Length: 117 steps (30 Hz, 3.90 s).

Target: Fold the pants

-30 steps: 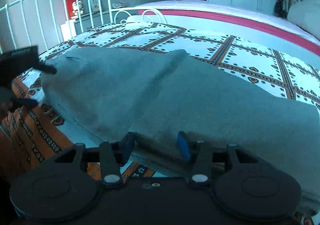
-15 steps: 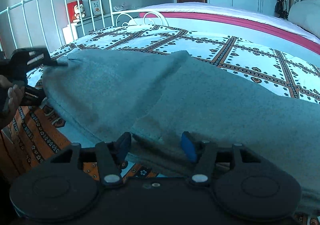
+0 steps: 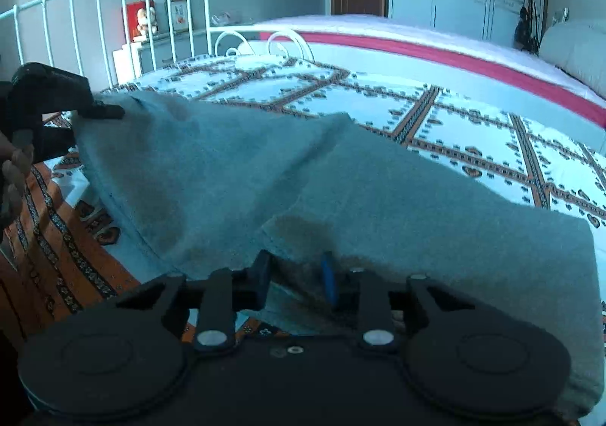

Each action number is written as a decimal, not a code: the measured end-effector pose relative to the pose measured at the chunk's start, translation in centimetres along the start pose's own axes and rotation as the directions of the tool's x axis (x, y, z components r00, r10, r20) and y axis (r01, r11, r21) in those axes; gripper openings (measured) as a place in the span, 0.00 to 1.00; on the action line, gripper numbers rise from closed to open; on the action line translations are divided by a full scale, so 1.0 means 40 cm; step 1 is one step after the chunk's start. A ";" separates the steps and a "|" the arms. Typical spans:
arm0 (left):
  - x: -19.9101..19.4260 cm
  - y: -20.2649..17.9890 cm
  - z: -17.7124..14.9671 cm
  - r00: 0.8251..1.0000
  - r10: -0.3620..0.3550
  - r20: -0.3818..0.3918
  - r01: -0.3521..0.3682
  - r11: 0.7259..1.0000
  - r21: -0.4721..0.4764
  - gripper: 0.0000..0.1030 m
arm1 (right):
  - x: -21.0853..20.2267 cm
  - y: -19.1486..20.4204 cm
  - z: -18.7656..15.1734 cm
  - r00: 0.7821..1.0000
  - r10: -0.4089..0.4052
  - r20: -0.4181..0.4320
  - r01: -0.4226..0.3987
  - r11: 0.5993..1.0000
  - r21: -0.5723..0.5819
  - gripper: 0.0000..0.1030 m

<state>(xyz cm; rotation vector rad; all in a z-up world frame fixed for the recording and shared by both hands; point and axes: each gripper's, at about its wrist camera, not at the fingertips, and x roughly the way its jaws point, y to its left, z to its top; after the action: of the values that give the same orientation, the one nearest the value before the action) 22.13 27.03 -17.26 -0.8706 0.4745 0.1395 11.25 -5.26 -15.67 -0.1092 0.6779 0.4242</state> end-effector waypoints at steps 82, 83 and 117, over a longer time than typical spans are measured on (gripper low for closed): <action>0.028 -0.407 -0.406 0.846 -0.038 -0.532 0.392 0.720 0.573 0.92 | -0.232 -0.437 0.005 0.987 -0.157 -0.038 0.155 0.856 0.493 0.08; 0.019 -0.412 -0.406 0.843 -0.050 -0.535 0.404 0.716 0.570 0.92 | -0.254 -0.438 0.014 0.985 -0.171 -0.008 0.153 0.858 0.490 0.08; 0.001 -0.437 -0.400 0.876 -0.066 -0.478 0.380 0.706 0.598 0.96 | -0.248 -0.536 -0.033 0.997 -0.032 0.075 -0.026 0.748 0.663 0.08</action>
<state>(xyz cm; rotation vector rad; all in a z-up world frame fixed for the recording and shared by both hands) 22.04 3.59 -13.78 -0.2050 0.7579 -0.4588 12.45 -28.49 -11.25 0.5906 0.7132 0.1592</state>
